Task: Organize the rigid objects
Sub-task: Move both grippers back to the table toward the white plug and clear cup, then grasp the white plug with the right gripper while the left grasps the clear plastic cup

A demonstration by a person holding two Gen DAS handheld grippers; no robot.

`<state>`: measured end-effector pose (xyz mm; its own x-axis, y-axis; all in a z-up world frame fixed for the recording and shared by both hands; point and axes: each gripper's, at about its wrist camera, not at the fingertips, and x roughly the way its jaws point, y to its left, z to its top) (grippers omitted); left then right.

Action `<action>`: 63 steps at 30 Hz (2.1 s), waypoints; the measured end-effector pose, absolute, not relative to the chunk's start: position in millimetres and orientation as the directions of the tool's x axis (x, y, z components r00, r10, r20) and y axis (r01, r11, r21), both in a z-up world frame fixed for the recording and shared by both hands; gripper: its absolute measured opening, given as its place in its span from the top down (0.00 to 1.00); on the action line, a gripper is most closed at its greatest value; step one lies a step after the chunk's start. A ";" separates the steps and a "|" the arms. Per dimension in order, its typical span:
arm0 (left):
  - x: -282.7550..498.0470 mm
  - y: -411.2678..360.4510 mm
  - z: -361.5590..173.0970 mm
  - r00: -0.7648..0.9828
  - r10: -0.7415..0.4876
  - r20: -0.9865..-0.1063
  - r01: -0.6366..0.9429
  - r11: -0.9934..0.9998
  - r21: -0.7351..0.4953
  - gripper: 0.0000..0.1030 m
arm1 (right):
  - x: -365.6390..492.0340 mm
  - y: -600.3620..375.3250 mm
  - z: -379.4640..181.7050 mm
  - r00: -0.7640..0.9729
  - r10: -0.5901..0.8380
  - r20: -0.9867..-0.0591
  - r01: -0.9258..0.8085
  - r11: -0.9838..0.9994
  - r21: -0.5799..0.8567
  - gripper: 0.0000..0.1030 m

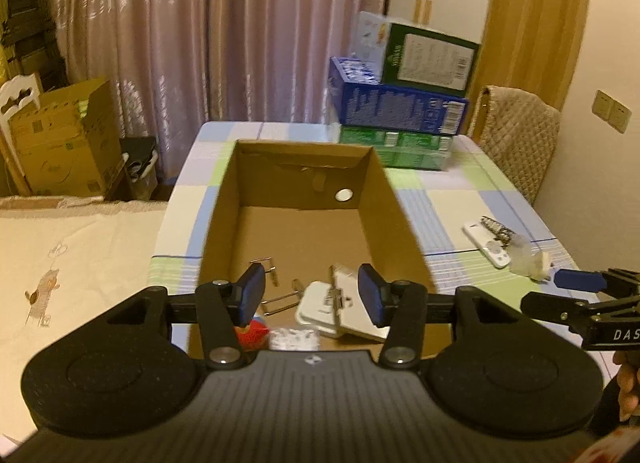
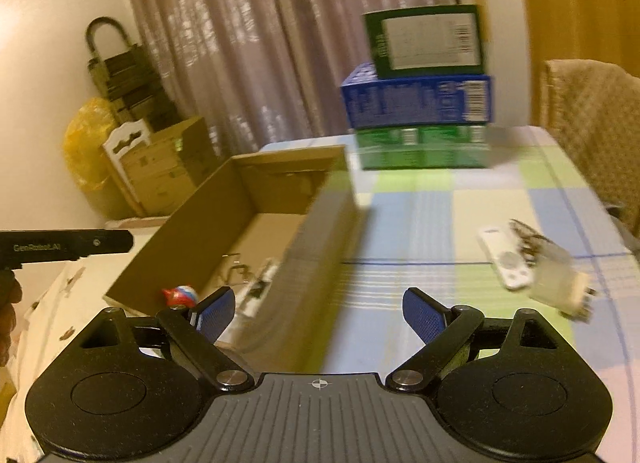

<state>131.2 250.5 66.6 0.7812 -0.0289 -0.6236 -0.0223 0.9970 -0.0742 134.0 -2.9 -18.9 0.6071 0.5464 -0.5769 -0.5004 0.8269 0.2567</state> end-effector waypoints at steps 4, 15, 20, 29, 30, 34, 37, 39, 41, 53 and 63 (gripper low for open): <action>125.6 224.6 75.9 0.795 -0.063 -0.603 0.017 0.996 -0.083 0.50 | 125.7 -38.6 -9.7 0.644 0.508 -0.572 -0.453 0.856 0.251 0.15; 128.5 121.7 89.3 0.793 -0.220 -0.568 0.189 0.975 -0.113 0.23 | 107.8 -157.8 15.7 0.766 0.318 -0.558 -0.261 0.948 0.181 0.14; 142.4 78.0 77.4 0.772 -0.249 -0.585 0.236 0.967 -0.100 0.20 | 108.1 -199.6 12.9 0.786 0.257 -0.562 -0.201 0.966 0.160 0.15; 173.3 34.0 47.6 0.754 -0.247 -0.609 0.229 0.967 -0.110 0.17 | 136.7 -238.4 -5.9 0.769 0.263 -0.582 -0.223 0.965 0.141 0.15; 177.9 30.7 43.8 0.754 -0.244 -0.610 0.228 0.968 -0.106 0.17 | 141.2 -240.5 -10.5 0.762 0.274 -0.587 -0.240 0.961 0.137 0.15; 199.8 18.8 25.3 0.748 -0.236 -0.620 0.228 0.969 -0.094 0.17 | 162.9 -241.7 -30.4 0.737 0.327 -0.592 -0.332 0.937 0.104 0.15; 216.8 10.4 6.9 0.740 -0.218 -0.637 0.229 0.971 -0.066 0.17 | 181.7 -238.0 -49.3 0.713 0.358 -0.604 -0.406 0.912 0.061 0.15; 226.2 6.6 -4.7 0.734 -0.209 -0.646 0.224 0.973 -0.060 0.17 | 193.2 -235.0 -62.7 0.693 0.385 -0.609 -0.459 0.887 0.039 0.15; 235.8 3.4 -16.3 0.724 -0.212 -0.657 0.226 0.972 -0.064 0.17 | 205.3 -231.2 -76.1 0.677 0.403 -0.616 -0.503 0.864 0.012 0.15; 276.5 -7.1 -63.7 0.684 -0.228 -0.693 0.273 0.961 -0.047 0.21 | 271.3 -199.6 -145.8 0.574 0.495 -0.653 -0.709 0.699 -0.094 0.17; 293.1 -13.4 -83.0 0.668 -0.248 -0.702 0.303 0.952 -0.049 0.21 | 299.4 -189.0 -169.0 0.565 0.486 -0.667 -0.746 0.646 -0.162 0.41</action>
<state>293.1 -13.4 -83.0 0.6677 -0.2480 -0.7019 0.3025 0.9519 -0.0486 299.4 -189.0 -169.0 0.5653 0.4860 -0.6665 -0.7461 0.6458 -0.1619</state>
